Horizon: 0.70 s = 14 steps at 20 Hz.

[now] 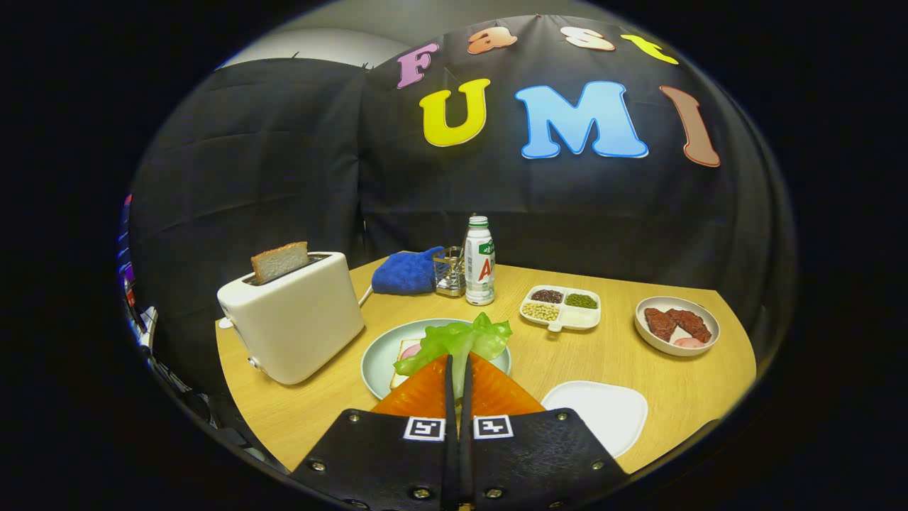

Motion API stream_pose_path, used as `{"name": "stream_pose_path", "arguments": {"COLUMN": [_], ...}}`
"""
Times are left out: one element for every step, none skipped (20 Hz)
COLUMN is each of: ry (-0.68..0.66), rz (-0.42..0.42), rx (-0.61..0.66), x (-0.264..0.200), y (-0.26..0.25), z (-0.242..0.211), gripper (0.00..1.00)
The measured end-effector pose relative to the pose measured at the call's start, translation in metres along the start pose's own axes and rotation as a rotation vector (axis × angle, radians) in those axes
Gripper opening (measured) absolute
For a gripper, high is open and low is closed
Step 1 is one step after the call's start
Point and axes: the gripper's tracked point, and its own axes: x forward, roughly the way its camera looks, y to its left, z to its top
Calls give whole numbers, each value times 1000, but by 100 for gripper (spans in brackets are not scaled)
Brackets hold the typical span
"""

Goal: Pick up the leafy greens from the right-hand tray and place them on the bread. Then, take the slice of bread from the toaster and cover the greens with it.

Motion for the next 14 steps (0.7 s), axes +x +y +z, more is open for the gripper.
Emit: {"name": "stream_pose_path", "arguments": {"ry": [2, 5, 10, 17, 23, 27, 29, 29, 30, 35, 38, 42, 45, 48], "rz": [13, 26, 31, 37, 45, 47, 49, 51, 51, 55, 60, 62, 63, 63], "rx": [11, 17, 17, 15, 15, 14, 13, 15, 19, 25, 29, 28, 27, 25], "x": [6, 11, 17, 21, 26, 30, 35, 39, 43, 47, 51, 54, 58, 61], "y": [5, 11, 14, 17, 20, 22, 24, 26, 28, 30, 32, 34, 34, 35], "z": [0, 0, -2, -2, -5, -5, -6, -5, -6, -6, -7, -8, -10, -11], "gripper": [1, 0, 1, 1, 1, 1, 1, 1, 1, 1, 1, 1, 1, 1]}}
